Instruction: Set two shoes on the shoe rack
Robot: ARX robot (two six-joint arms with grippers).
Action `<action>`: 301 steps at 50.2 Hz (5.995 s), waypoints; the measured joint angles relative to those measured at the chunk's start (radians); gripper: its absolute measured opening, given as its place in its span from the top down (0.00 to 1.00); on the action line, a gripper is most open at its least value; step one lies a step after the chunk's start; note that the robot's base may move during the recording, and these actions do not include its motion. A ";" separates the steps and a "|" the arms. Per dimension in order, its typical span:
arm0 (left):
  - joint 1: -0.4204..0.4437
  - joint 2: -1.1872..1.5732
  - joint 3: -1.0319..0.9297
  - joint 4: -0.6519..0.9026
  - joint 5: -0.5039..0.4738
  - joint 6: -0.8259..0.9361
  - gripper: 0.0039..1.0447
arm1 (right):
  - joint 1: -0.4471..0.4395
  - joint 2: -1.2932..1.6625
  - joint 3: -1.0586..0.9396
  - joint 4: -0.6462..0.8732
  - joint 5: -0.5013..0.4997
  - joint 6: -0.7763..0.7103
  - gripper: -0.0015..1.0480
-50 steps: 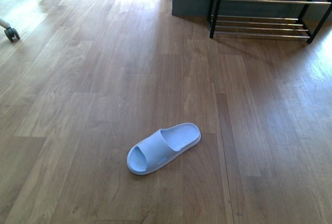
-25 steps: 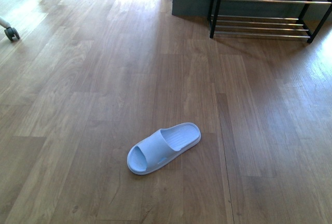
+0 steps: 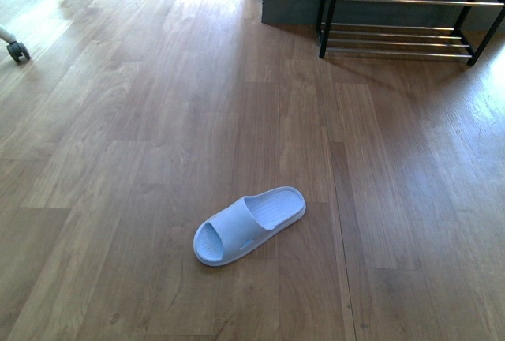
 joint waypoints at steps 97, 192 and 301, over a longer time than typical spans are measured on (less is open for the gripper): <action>0.059 0.293 0.122 -0.255 0.004 -0.447 0.09 | 0.000 -0.002 -0.001 0.001 0.000 0.000 0.98; -0.128 2.749 1.188 0.269 -0.034 -1.366 0.09 | 0.000 -0.002 -0.001 0.001 0.000 0.001 0.98; -0.088 2.583 1.128 0.095 -0.352 -0.447 0.98 | 0.000 -0.002 -0.001 0.001 0.000 0.000 0.98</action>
